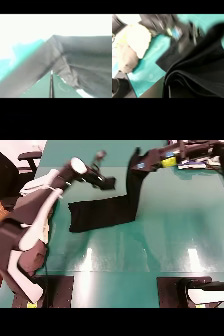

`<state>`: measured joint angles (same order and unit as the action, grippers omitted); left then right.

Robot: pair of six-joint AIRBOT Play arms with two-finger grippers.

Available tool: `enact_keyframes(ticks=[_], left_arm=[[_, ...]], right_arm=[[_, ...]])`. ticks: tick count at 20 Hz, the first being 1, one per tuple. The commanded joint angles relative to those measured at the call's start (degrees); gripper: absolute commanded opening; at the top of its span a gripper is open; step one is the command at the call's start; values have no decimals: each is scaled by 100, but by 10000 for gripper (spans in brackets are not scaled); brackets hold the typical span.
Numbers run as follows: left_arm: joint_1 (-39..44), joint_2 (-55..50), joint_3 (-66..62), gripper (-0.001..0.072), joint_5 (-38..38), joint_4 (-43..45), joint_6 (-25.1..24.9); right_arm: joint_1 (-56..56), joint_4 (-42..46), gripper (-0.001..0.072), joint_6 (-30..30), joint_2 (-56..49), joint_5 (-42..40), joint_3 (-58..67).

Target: Fold the shirts.

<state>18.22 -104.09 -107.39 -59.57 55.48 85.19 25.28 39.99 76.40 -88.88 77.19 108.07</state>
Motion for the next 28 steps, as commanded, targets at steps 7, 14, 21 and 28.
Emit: enact_keyframes(ticks=[7, 14, 21, 28], left_arm=[[-2188, 2275, -177, 26, -1021, 1182, -120], [-1897, 2387, -166, 26, -1169, 1165, -164], [-1069, 2127, -120, 26, -1019, 1158, -166], [-778, 1853, -122, 26, -997, 1137, -168]], right_arm=[[2430, -802, 432, -896, -1663, -1751, 166], [1244, 1043, 430, -435, -1067, -586, -918], [-1217, 1185, 614, -81, -531, -804, -3167], [-828, -140, 592, -256, -1906, -831, -2426]])
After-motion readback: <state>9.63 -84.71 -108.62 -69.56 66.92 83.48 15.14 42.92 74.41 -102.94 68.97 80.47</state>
